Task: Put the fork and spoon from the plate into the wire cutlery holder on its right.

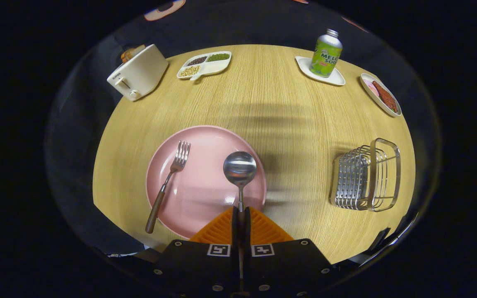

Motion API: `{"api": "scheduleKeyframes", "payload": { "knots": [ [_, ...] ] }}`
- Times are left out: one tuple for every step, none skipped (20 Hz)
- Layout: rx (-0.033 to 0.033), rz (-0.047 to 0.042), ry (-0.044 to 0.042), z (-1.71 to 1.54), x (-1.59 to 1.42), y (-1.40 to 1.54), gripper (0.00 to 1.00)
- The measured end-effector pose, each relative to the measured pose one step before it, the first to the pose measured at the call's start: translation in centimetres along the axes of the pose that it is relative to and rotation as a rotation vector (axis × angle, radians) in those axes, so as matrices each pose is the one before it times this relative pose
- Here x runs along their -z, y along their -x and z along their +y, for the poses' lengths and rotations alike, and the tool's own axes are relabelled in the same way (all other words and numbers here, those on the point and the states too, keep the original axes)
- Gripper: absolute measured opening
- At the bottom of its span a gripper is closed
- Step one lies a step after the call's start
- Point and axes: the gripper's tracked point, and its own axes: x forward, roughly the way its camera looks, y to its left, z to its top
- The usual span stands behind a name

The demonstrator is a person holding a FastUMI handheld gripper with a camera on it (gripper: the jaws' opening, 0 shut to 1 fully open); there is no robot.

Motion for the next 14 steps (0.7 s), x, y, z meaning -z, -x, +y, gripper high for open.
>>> {"api": "scheduleKeyframes", "payload": {
  "knots": [
    [0.00046, -0.02214, 0.00189, -0.403, -0.249, 0.765, 0.04],
    [0.00098, -0.02217, -0.00525, -0.451, -0.455, 0.844, 0.04],
    [-0.00146, -0.02019, -0.01061, -0.417, -0.426, 0.947, 0.04],
    [0.00603, -0.01993, -0.0127, -0.702, -0.329, 1.035, 0.04],
    [0.01094, -0.02525, -0.00534, -0.886, -0.522, 0.811, 0.04],
    [0.01423, -0.02015, -0.00654, -1.072, -0.521, 0.911, 0.04],
    [0.00971, -0.01711, -0.00701, -1.051, -0.34, 0.875, 0.04],
    [0.01391, -0.01316, -0.01267, -1.096, -0.358, 0.69, 0.04],
    [0.01513, -0.01169, -0.0084, -1.121, -0.05, 0.711, 0.04],
    [0.01977, -0.01183, -0.0109, -1.306, -0.242, 0.501, 0.04],
    [0.02078, -0.00456, -0.00358, -1.278, 0.078, 0.428, 0.04],
    [0.02243, 0.00039, -0.00589, -1.4, 0.099, 0.267, 0.04],
    [0.01932, 0.00166, -0.00515, -1.164, 0.073, 0.087, 0.04],
    [0.01667, 0.00761, -0.01085, -1.102, 0.175, -0.112, 0.04]
  ]
}}
